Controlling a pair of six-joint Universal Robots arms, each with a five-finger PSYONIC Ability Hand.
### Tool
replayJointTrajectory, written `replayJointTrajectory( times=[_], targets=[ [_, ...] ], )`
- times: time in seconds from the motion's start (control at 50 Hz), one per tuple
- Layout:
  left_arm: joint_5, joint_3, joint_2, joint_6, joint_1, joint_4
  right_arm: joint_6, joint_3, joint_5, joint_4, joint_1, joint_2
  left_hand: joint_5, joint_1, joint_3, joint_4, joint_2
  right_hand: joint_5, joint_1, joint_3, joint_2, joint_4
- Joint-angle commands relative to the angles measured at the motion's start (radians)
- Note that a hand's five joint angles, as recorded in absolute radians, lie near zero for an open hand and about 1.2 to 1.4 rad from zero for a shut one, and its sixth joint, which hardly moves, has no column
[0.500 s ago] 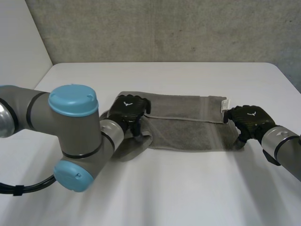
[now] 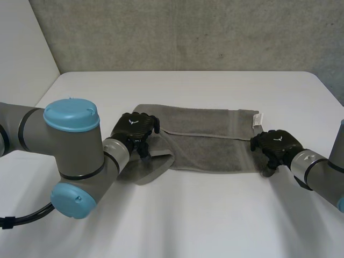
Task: Fold the towel.
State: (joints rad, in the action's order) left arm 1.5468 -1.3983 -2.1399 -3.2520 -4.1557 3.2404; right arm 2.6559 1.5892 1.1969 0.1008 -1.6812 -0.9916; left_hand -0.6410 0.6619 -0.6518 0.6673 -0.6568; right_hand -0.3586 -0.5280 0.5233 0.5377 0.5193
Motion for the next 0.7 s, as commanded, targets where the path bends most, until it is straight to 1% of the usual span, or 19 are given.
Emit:
replayJointTrajectory(
  times=[0.02, 0.1, 0.14, 0.48, 0.7],
  targets=[
    [0.001, 0.001, -0.005, 0.0, 0.0, 0.002, -0.007, -0.037, 0.001, 0.007, -0.002, 0.042, 0.259, -0.105, 0.095, -0.11, 0.1, -0.045, -0.05, 0.055, 0.04, 0.059],
    [0.001, 0.001, -0.005, 0.001, 0.0, 0.004, -0.007, -0.058, 0.001, 0.008, -0.002, 0.057, 0.259, -0.105, 0.095, -0.11, 0.1, -0.162, -0.167, 0.172, 0.158, 0.176],
    [-0.001, 0.001, -0.006, 0.0, -0.001, 0.004, -0.007, -0.064, 0.001, 0.008, -0.002, 0.06, 0.259, -0.105, 0.095, -0.11, 0.1, -0.174, -0.179, 0.184, 0.17, 0.188],
    [0.001, -0.001, -0.011, 0.002, -0.001, 0.004, -0.007, -0.123, 0.009, 0.008, -0.014, 0.102, 0.259, -0.105, 0.095, -0.11, 0.1, -0.174, -0.179, 0.184, 0.17, 0.188],
    [0.001, -0.001, -0.011, 0.002, -0.003, 0.004, -0.007, -0.149, 0.01, 0.007, -0.015, 0.105, 0.259, -0.105, 0.095, -0.11, 0.1, -0.174, -0.179, 0.184, 0.17, 0.188]
  ],
)
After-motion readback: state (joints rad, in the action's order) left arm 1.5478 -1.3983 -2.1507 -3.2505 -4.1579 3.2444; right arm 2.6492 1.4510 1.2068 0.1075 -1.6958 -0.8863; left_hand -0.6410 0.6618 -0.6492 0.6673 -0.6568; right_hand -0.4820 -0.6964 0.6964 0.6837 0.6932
